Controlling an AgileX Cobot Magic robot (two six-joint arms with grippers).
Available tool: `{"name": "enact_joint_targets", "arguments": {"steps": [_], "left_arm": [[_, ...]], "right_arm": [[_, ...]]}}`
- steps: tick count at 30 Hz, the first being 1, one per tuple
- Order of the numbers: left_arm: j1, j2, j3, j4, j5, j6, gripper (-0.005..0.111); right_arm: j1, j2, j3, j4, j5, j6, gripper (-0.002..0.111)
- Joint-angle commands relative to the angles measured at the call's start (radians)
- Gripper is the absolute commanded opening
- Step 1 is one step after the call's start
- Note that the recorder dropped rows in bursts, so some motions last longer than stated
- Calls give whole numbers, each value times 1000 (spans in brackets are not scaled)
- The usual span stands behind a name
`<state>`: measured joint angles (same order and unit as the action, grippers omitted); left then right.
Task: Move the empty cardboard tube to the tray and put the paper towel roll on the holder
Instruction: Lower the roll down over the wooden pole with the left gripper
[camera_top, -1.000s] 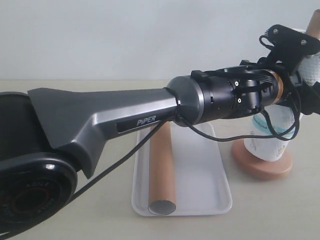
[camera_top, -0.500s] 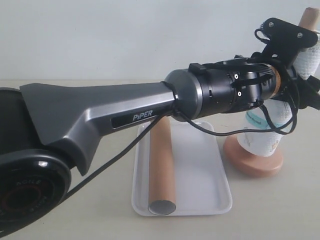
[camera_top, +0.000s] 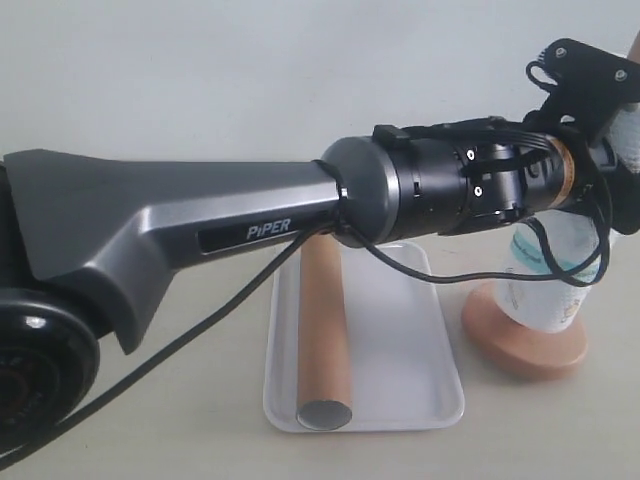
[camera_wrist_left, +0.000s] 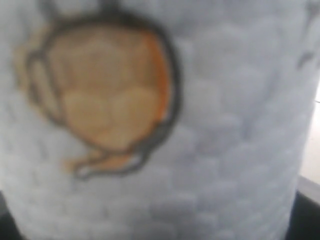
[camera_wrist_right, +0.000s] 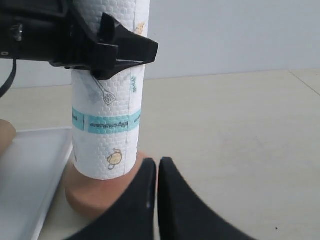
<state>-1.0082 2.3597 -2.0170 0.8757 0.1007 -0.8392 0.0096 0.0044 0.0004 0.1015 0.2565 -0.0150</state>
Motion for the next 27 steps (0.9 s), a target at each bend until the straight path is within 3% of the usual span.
{"name": "enact_joint_targets", "arguments": {"steps": [1, 5, 10, 24, 27], "left_arm": [[-2, -40, 64, 15, -73, 1, 4], [-2, -54, 113, 22, -158, 1, 4], [2, -71, 164, 22, -164, 6, 4], [61, -123, 323, -5, -459, 33, 4], [61, -147, 379, -32, -491, 108, 4]], "right_arm": [[3, -4, 0, -4, -6, -3, 1], [3, -4, 0, -4, -6, -3, 1], [3, -4, 0, -4, -6, -3, 1], [3, -4, 0, -4, -27, -3, 1], [3, -4, 0, -4, -27, -3, 1]]}}
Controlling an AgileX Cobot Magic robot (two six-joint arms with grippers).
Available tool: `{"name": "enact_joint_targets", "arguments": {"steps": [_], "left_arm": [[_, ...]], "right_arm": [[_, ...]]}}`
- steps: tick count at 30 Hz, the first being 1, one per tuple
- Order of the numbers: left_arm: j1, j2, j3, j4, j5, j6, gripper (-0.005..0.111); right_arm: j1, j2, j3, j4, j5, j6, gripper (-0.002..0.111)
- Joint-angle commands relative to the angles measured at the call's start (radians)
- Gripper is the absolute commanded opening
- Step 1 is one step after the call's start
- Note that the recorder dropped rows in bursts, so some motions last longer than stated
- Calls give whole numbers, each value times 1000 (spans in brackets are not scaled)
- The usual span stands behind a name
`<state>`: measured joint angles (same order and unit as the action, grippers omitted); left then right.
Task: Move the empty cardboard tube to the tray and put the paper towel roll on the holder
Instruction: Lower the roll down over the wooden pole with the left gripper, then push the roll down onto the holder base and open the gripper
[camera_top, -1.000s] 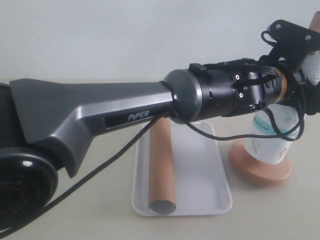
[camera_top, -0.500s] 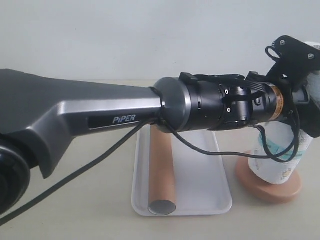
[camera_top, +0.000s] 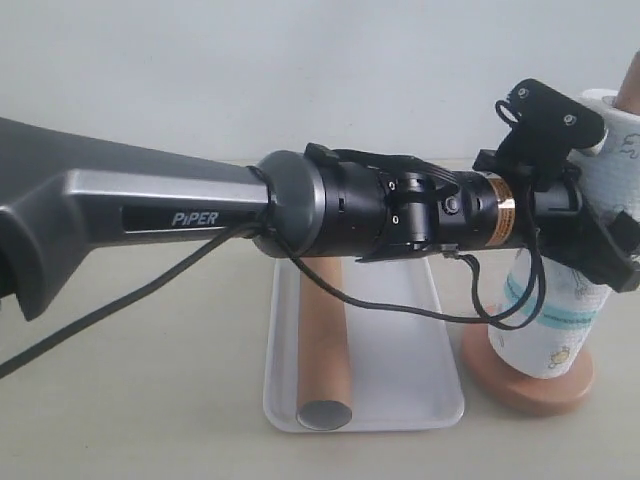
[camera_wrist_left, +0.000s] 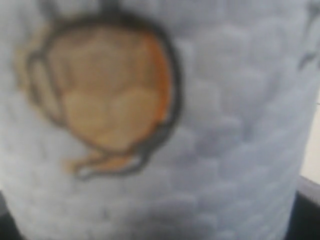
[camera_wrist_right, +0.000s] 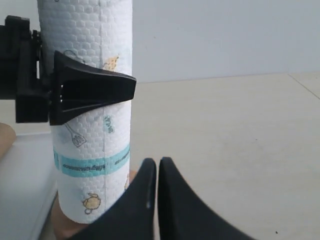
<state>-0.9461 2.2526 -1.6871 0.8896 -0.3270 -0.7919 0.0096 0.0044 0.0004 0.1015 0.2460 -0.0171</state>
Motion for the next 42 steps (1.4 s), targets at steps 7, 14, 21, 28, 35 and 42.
{"name": "enact_joint_targets", "arguments": {"steps": [7, 14, 21, 28, 35, 42], "left_arm": [[47, -71, 161, -177, -271, 135, 4], [80, -77, 257, -160, -467, 166, 4], [80, -77, 257, -119, -479, 166, 16], [80, -77, 257, -119, -466, 112, 68], [80, -77, 257, -123, -517, 112, 76], [80, -77, 257, -123, -517, 112, 76]], "right_arm": [[3, -4, 0, -4, -17, 0, 1], [3, -4, 0, -4, -17, 0, 1], [3, -4, 0, -4, -17, 0, 1], [3, -4, 0, -4, -17, 0, 1], [3, -4, 0, -4, -17, 0, 1], [3, -4, 0, -4, -17, 0, 1]]}}
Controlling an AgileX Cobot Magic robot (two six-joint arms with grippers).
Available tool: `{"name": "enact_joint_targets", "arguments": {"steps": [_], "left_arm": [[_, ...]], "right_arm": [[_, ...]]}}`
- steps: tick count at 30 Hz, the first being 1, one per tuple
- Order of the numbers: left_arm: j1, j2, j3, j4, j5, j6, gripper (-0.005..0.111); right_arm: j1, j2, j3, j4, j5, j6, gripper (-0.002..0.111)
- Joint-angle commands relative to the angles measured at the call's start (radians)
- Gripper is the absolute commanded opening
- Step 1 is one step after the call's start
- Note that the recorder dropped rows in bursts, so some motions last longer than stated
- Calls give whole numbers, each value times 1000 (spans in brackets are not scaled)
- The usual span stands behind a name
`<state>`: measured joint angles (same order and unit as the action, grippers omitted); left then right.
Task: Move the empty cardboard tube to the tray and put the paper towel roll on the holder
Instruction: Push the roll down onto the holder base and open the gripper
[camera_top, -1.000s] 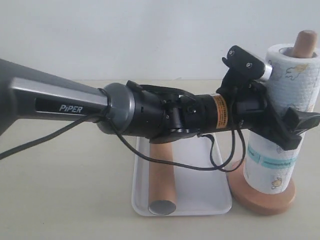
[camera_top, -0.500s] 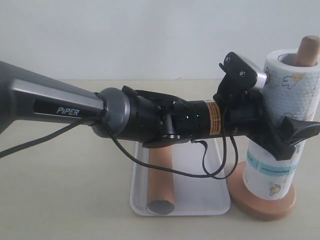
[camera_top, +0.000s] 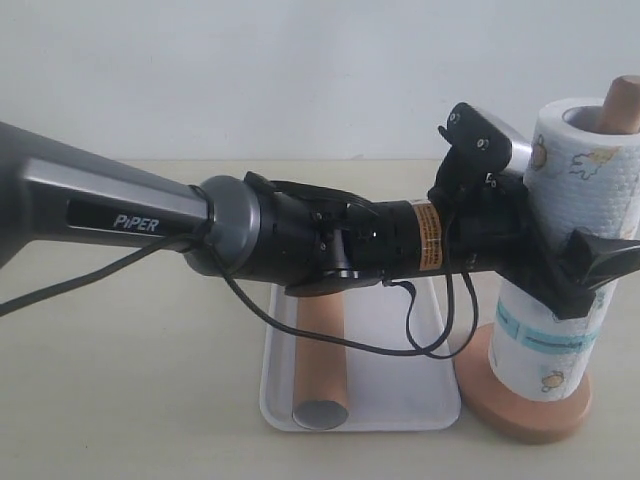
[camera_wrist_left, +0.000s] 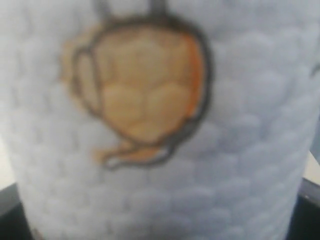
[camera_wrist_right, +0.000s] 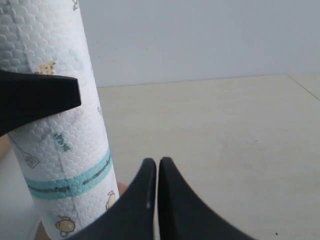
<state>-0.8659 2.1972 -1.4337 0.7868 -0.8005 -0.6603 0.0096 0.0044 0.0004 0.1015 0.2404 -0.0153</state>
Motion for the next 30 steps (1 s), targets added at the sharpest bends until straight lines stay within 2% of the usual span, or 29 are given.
{"name": "enact_joint_targets", "arguments": {"steps": [1, 5, 10, 30], "left_arm": [[0, -22, 3, -20, -44, -20, 76], [0, -22, 3, -20, -38, -20, 82], [0, -22, 3, -20, -14, -20, 110], [0, -78, 2, -16, -78, 7, 110]], "right_arm": [[3, -4, 0, -4, -11, -2, 1], [3, -4, 0, -4, -11, -2, 1], [3, -4, 0, -4, -11, -2, 1], [3, -4, 0, -4, -11, -2, 1]]}}
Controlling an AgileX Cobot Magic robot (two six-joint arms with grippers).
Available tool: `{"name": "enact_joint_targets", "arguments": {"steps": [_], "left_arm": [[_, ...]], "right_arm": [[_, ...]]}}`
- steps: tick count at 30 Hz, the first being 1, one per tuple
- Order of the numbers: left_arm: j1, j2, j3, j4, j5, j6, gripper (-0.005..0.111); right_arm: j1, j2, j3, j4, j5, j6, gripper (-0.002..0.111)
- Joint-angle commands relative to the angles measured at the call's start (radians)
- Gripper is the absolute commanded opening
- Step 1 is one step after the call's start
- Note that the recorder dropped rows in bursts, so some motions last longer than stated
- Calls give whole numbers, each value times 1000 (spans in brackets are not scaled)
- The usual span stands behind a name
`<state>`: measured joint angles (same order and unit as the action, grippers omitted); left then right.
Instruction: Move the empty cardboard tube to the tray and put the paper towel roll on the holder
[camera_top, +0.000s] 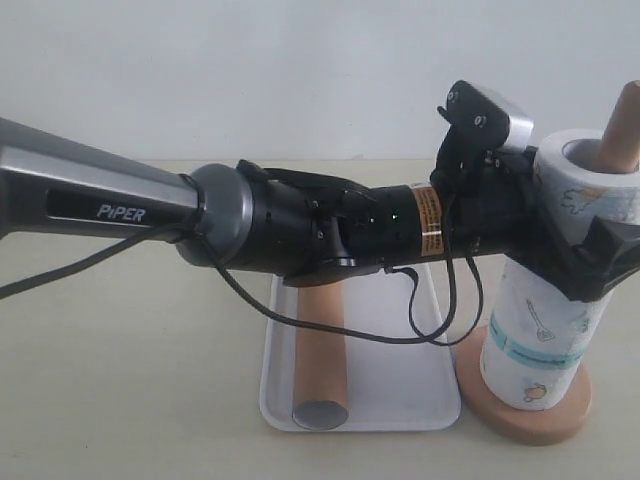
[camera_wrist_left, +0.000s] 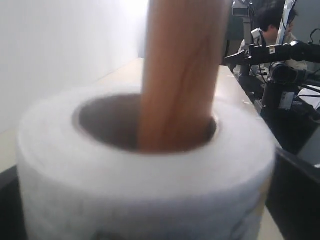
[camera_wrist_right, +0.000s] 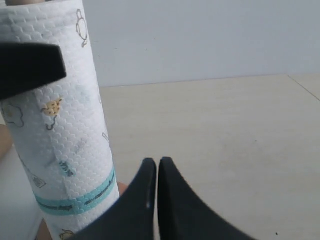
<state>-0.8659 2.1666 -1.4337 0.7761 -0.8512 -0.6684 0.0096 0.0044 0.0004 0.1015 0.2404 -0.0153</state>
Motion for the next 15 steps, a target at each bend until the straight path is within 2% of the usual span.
{"name": "enact_joint_targets", "arguments": {"steps": [1, 15], "left_arm": [[0, -60, 2, -6, -28, 20, 110], [0, -218, 2, -2, -23, 126, 110]], "right_arm": [[3, -4, 0, -4, -11, -2, 1], [3, -4, 0, -4, -11, -2, 1]]}}
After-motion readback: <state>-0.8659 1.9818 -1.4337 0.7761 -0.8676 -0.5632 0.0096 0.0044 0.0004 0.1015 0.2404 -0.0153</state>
